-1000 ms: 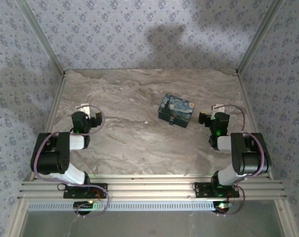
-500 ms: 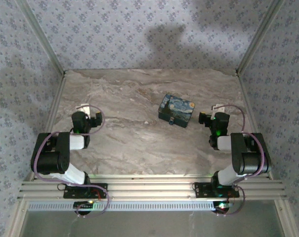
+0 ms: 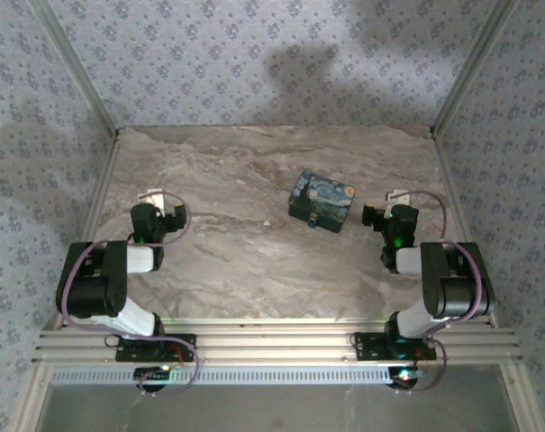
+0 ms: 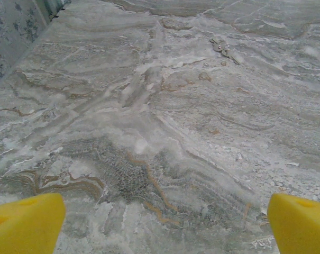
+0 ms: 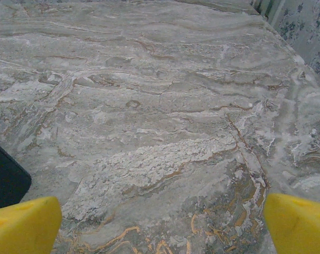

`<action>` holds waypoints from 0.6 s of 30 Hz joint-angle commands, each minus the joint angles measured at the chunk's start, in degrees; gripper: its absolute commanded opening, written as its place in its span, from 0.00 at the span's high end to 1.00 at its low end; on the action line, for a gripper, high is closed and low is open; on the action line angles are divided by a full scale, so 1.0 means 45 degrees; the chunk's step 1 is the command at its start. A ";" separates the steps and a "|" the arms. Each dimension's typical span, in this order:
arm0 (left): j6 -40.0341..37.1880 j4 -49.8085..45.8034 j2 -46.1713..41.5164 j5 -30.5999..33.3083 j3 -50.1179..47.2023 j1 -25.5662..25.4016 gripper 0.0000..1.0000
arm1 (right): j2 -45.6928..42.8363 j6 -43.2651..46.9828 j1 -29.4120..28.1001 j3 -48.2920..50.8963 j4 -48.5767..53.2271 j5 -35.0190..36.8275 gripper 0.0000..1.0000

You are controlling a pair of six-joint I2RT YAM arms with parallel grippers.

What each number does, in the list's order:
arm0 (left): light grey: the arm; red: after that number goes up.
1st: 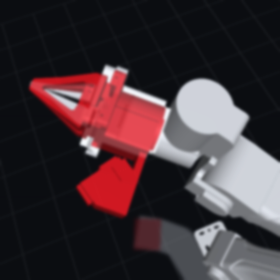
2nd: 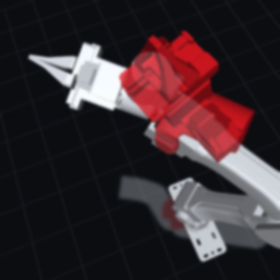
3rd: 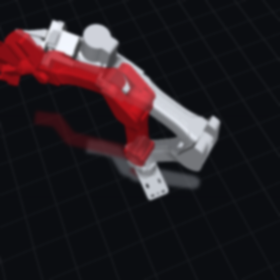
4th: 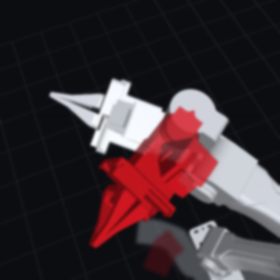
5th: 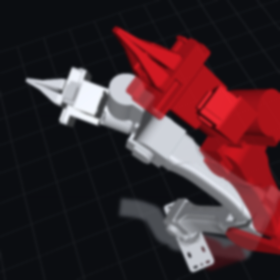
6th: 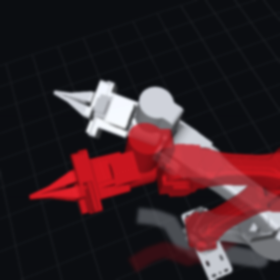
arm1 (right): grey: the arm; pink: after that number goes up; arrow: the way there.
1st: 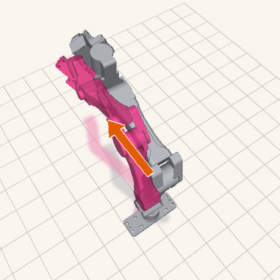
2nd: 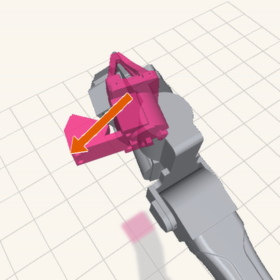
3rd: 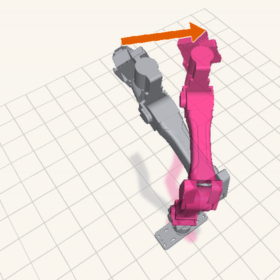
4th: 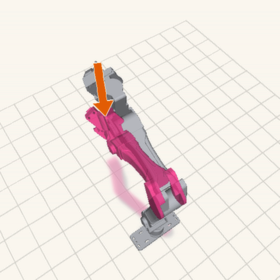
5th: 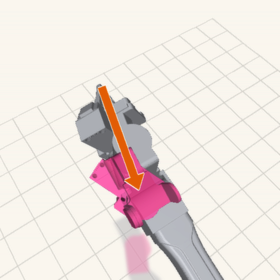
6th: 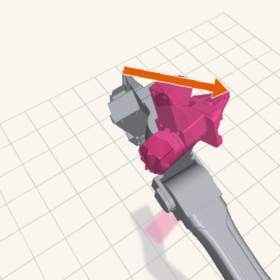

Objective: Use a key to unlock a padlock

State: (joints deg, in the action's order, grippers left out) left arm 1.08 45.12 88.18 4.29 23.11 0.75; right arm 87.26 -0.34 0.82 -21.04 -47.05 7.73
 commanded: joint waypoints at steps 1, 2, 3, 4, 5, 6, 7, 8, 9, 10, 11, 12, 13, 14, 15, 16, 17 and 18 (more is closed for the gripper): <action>-0.0123 -0.0635 -0.0676 -0.0638 0.0412 -0.0032 0.02 | -0.0270 0.0042 0.0026 -0.0181 -0.0034 0.0212 0.00; -0.0065 -0.1813 -0.1145 -0.0563 0.0809 -0.0039 0.02 | -0.0654 -0.0002 0.0032 -0.0305 0.0461 0.0363 0.00; 0.0115 -0.3136 -0.1571 -0.0448 0.1314 -0.0045 0.02 | -0.1105 -0.0049 0.0031 -0.0517 0.1199 0.0473 0.00; 0.0321 -0.4524 -0.1960 -0.0461 0.1912 -0.0034 0.02 | -0.1693 -0.0190 0.0038 -0.0886 0.2403 0.0606 0.00; 0.0587 -0.5465 -0.2254 -0.0628 0.2358 -0.0031 0.02 | -0.2284 -0.0539 0.0061 -0.1379 0.3851 0.0761 0.00; 0.0934 -0.6054 -0.2467 -0.0821 0.2687 -0.0038 0.02 | -0.2743 -0.1201 0.0118 -0.1898 0.5240 0.0933 0.00; 0.1261 -0.6643 -0.2670 -0.1199 0.3032 -0.0052 0.04 | -0.3230 -0.2257 0.0252 -0.2573 0.6887 0.0913 0.00; 0.1609 -0.7157 -0.2881 -0.1604 0.3381 -0.0114 0.05 | -0.3570 -0.3248 0.0432 -0.3355 0.8644 0.0469 0.00; 0.1919 -0.7653 -0.2959 -0.1826 0.3727 -0.0171 0.07 | -0.3765 -0.3985 0.0553 -0.3973 1.0049 -0.0016 0.00; 0.2272 -0.8257 -0.2955 -0.2087 0.4208 -0.0304 0.09 | -0.3833 -0.4715 0.0571 -0.4582 1.1616 -0.0545 0.00; 0.2536 -0.8846 -0.2823 -0.2394 0.4726 -0.0509 0.11 | -0.3818 -0.5258 0.0529 -0.5015 1.2480 -0.1110 0.00; 0.2715 -0.9346 -0.2642 -0.2582 0.5185 -0.0748 0.13 | -0.3758 -0.5779 0.0448 -0.5238 1.3000 -0.1484 0.00; 0.2934 -0.9939 -0.2338 -0.2742 0.5843 -0.1107 0.15 | -0.3664 -0.6307 0.0288 -0.5394 1.3408 -0.1850 0.00; 0.3104 -1.0411 -0.1945 -0.3030 0.6501 -0.1507 0.16 | -0.3496 -0.6790 0.0120 -0.5484 1.3663 -0.2165 0.00; 0.3260 -1.0789 -0.1522 -0.3297 0.7091 -0.1871 0.18 | -0.3332 -0.7172 -0.0042 -0.5543 1.3845 -0.2413 0.01; 0.3567 -1.1167 -0.0977 -0.3587 0.7776 -0.2296 0.22 | -0.3100 -0.7506 -0.0192 -0.5636 1.3946 -0.2743 0.04; 0.3867 -1.1426 -0.0341 -0.4160 0.8505 -0.2722 0.27 | -0.2807 -0.7703 -0.0344 -0.5739 1.3970 -0.3289 0.09; 0.4108 -1.1623 0.0366 -0.4843 0.9245 -0.3134 0.31 | -0.2471 -0.7819 -0.0494 -0.5870 1.3939 -0.3764 0.12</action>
State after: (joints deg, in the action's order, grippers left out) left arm 14.79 1.83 84.01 -8.82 58.30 -9.43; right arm 72.49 -27.68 0.16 -46.46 5.10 -1.34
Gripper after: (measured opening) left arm 0.716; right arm 0.898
